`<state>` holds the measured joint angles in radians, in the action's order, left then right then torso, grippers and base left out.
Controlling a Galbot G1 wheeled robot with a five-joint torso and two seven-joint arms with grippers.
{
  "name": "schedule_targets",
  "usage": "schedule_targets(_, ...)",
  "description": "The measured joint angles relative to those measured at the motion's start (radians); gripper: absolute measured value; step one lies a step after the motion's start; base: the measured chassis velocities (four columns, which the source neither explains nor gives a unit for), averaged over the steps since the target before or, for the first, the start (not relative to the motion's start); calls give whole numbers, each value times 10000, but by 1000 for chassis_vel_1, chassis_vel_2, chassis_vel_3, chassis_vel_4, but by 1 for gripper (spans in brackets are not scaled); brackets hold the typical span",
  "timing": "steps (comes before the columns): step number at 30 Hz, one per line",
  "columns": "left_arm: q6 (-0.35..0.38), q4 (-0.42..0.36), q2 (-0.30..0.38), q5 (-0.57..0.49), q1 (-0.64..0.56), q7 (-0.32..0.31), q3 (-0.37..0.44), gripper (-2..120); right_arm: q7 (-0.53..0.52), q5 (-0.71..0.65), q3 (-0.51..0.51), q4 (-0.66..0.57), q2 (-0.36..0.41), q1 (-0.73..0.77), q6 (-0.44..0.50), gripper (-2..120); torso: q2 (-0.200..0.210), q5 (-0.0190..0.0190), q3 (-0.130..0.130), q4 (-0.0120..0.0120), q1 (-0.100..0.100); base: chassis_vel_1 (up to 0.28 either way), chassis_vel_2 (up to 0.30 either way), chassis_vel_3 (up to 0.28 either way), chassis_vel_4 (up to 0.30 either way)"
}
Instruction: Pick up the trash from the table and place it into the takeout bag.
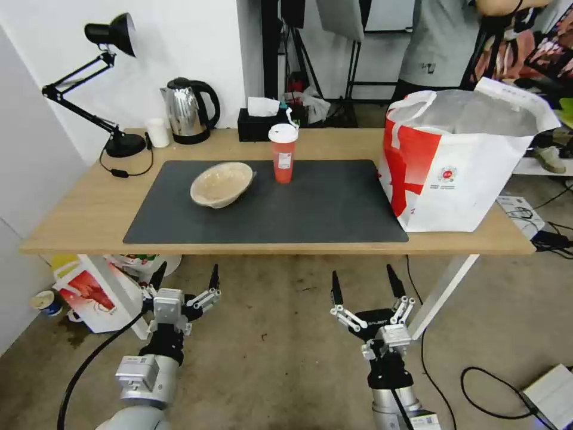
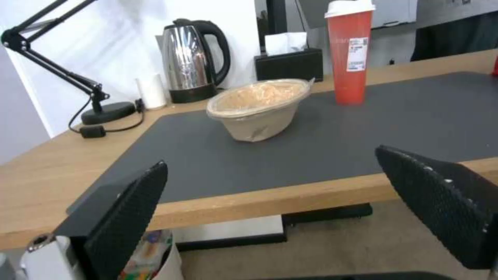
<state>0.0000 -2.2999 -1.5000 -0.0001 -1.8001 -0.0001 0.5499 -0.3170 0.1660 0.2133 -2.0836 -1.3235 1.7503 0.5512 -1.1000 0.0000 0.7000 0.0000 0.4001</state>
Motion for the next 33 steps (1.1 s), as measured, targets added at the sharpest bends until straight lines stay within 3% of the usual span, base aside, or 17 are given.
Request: schedule_targets(33, 0, 0, 0, 0, 0, 0, 0, 100, 162, -145, 94, 41, 79, -342, 62, 100, 1, 0, 0, -1, -1, 0, 0, 0, 0)
